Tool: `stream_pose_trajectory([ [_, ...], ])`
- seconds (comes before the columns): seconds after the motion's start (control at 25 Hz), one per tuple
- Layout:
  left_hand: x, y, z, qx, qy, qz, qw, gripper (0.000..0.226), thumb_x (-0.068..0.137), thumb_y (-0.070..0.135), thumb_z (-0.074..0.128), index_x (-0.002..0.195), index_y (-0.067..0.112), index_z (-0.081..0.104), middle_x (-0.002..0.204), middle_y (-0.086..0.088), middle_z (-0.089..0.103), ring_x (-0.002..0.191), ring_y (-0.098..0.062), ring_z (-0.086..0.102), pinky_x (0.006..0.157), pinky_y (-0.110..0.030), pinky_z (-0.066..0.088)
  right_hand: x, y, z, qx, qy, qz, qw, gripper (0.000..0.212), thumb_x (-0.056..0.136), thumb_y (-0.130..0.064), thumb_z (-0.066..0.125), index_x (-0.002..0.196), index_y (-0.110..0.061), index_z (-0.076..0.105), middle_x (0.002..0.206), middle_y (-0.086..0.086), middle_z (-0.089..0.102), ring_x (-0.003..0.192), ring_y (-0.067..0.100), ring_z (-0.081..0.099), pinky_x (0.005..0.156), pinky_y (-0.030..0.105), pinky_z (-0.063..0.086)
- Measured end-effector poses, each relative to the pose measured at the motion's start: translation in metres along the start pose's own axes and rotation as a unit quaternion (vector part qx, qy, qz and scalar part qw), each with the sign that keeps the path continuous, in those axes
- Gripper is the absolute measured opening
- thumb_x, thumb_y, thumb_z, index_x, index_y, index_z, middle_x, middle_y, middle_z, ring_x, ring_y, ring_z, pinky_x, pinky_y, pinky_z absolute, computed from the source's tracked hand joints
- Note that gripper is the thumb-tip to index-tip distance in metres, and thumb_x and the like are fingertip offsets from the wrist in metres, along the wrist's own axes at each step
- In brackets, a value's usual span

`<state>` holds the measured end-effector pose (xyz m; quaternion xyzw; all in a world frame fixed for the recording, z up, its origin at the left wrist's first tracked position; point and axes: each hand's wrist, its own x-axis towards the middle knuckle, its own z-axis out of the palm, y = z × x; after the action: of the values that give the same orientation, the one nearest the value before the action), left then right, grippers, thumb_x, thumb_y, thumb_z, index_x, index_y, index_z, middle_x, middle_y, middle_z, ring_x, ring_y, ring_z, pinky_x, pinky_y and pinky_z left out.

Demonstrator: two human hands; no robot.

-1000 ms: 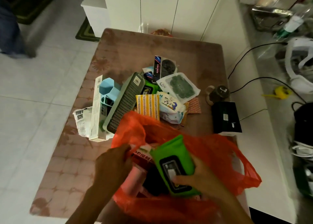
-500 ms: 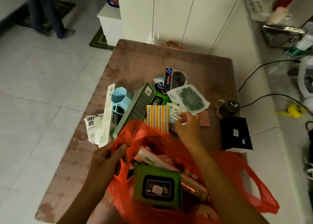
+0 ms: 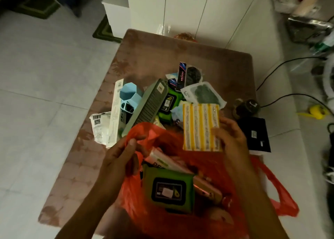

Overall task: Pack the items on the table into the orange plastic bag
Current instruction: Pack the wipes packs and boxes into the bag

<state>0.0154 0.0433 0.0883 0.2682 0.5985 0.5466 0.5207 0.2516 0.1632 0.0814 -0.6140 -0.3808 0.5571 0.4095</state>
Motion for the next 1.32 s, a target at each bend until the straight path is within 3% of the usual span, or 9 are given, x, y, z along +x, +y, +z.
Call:
stream_pose_trajectory([
  [0.12, 0.002, 0.000, 0.010, -0.027, -0.029, 0.017, 0.999, 0.031, 0.096, 0.026, 0.042, 0.105, 0.010, 0.068, 0.094, -0.017, 0.071, 0.042, -0.015, 0.040, 0.042, -0.020, 0.038, -0.053, 0.008, -0.046, -0.137, -0.051, -0.152, 0.977, 0.025, 0.086, 0.000, 0.066, 0.103, -0.018, 0.068, 0.097, -0.003, 0.070, 0.091, 0.015, 0.068, 0.073, 0.033, 0.058],
  [0.24, 0.002, 0.013, 0.015, -0.033, -0.049, 0.045, 0.997, 0.032, 0.095, 0.026, 0.042, 0.096, 0.006, 0.067, 0.083, -0.021, 0.065, 0.040, -0.014, 0.035, 0.042, -0.019, 0.033, -0.051, 0.044, -0.037, -0.389, -0.126, -0.336, 0.849, 0.019, 0.084, -0.007, 0.063, 0.100, -0.015, 0.068, 0.100, -0.002, 0.062, 0.092, 0.011, 0.058, 0.076, 0.021, 0.045],
  [0.32, 0.004, 0.019, 0.017, -0.022, -0.059, 0.052, 0.997, 0.031, 0.094, 0.027, 0.043, 0.087, 0.008, 0.067, 0.078, -0.012, 0.065, 0.040, -0.012, 0.034, 0.040, -0.019, 0.031, -0.038, 0.070, -0.021, -0.535, -0.212, -0.341, 0.743, 0.023, 0.084, -0.010, 0.058, 0.103, -0.017, 0.069, 0.106, 0.002, 0.063, 0.095, 0.021, 0.057, 0.077, 0.030, 0.046],
  [0.4, 0.004, 0.022, 0.021, 0.015, -0.061, 0.046, 0.997, 0.030, 0.094, 0.027, 0.044, 0.087, 0.010, 0.068, 0.070, -0.004, 0.066, 0.039, -0.011, 0.034, 0.039, -0.018, 0.030, -0.031, 0.085, -0.016, -0.612, -0.237, -0.287, 0.697, 0.028, 0.084, -0.012, 0.055, 0.106, -0.021, 0.070, 0.112, 0.002, 0.065, 0.101, 0.027, 0.058, 0.079, 0.039, 0.047],
  [0.6, -0.001, 0.014, 0.021, 0.056, -0.018, 0.007, 0.998, 0.028, 0.096, 0.024, 0.046, 0.093, 0.006, 0.068, 0.061, 0.001, 0.065, 0.038, -0.006, 0.038, 0.039, -0.016, 0.031, 0.000, 0.028, -0.002, -0.374, -0.034, -0.227, 0.899, 0.017, 0.091, -0.017, 0.060, 0.106, -0.022, 0.067, 0.100, -0.004, 0.068, 0.083, 0.005, 0.061, 0.065, 0.019, 0.047],
  [0.76, -0.006, 0.014, 0.019, 0.044, 0.019, -0.024, 0.999, 0.030, 0.094, 0.031, 0.048, 0.092, 0.012, 0.071, 0.078, -0.019, 0.067, 0.041, -0.011, 0.036, 0.039, -0.018, 0.030, 0.108, 0.036, 0.017, -0.518, -0.064, -0.142, 0.841, 0.073, 0.076, -0.035, 0.075, 0.138, -0.020, 0.040, 0.133, 0.006, 0.051, 0.120, 0.026, 0.051, 0.085, 0.031, 0.045],
  [0.92, -0.007, 0.015, 0.019, 0.099, 0.014, -0.005, 0.995, 0.030, 0.095, 0.031, 0.047, 0.092, 0.013, 0.071, 0.074, -0.011, 0.069, 0.044, -0.014, 0.043, 0.042, -0.018, 0.035, 0.150, 0.068, 0.033, -0.618, -0.130, -0.074, 0.772, 0.098, 0.067, -0.066, 0.071, 0.143, -0.020, 0.028, 0.137, 0.012, 0.046, 0.120, 0.033, 0.048, 0.094, 0.044, 0.047],
  [1.16, -0.010, 0.015, 0.021, 0.073, 0.010, -0.005, 0.997, 0.030, 0.094, 0.031, 0.048, 0.090, 0.012, 0.071, 0.064, -0.006, 0.066, 0.043, -0.017, 0.042, 0.042, -0.019, 0.034, 0.115, 0.040, 0.012, -0.367, -0.037, -0.041, 0.928, 0.063, 0.072, -0.033, 0.080, 0.123, -0.018, 0.046, 0.116, 0.007, 0.061, 0.096, 0.021, 0.058, 0.073, 0.032, 0.046],
  [1.32, -0.008, 0.009, 0.024, 0.042, 0.005, -0.009, 0.999, 0.031, 0.093, 0.030, 0.048, 0.092, 0.007, 0.069, 0.059, 0.000, 0.063, 0.037, -0.006, 0.035, 0.037, -0.015, 0.030, 0.024, 0.000, -0.041, -0.206, 0.033, -0.071, 0.976, 0.042, 0.072, -0.020, 0.079, 0.105, -0.031, 0.055, 0.109, -0.006, 0.064, 0.093, 0.016, 0.067, 0.066, 0.044, 0.061],
])
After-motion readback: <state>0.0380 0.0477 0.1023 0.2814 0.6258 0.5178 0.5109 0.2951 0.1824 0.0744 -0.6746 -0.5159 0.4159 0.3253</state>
